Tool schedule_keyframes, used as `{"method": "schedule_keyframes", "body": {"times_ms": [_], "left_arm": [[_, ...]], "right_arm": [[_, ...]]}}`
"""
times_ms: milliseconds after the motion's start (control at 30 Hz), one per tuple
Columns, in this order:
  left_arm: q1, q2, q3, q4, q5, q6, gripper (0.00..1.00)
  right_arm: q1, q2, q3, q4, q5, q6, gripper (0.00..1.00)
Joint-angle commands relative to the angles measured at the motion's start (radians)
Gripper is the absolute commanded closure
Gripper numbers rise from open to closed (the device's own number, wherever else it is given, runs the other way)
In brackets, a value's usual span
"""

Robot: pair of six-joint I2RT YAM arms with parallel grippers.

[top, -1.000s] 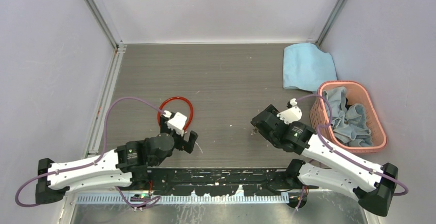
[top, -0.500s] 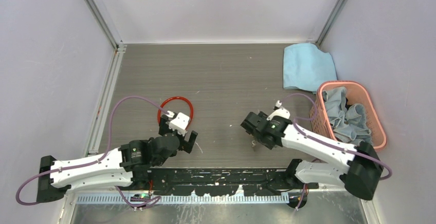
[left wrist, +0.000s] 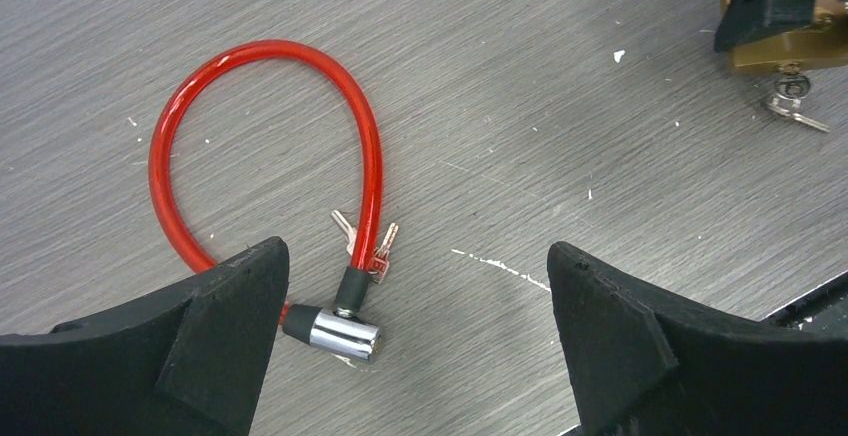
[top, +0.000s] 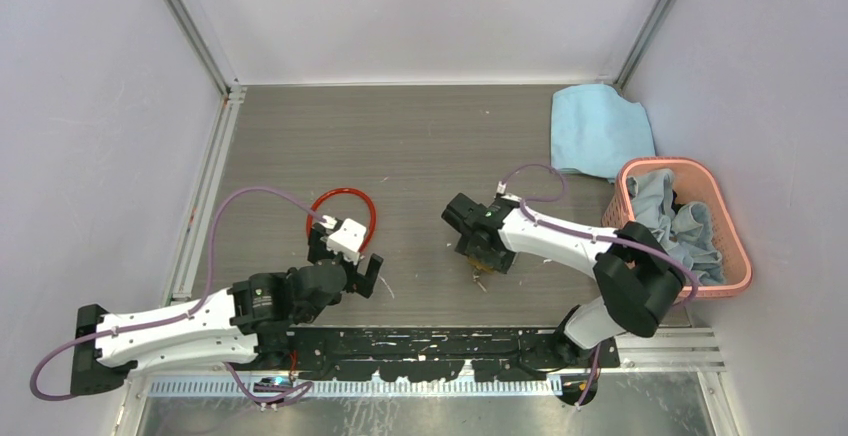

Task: Unlock with the key

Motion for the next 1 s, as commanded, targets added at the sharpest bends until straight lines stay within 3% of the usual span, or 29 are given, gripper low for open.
{"method": "schedule_keyframes", "body": {"times_ms": [0, 300, 967], "left_arm": [[-0.003, -0.025, 0.031, 0.028, -0.03, -0.006, 0.0], [-0.003, -0.037, 0.025, 0.033, -0.026, -0.003, 0.0], [-0.003, -0.048, 0.023, 0.036, -0.022, 0.001, 0.0]], "right_arm": [[-0.025, 0.032, 0.083, 0.084, 0.01, -0.084, 0.99], [-0.083, 0.124, 0.119, 0.231, -0.046, -0.227, 0.99], [-0.094, 0.449, 0.441, 0.208, -0.03, -0.618, 0.99]]}}
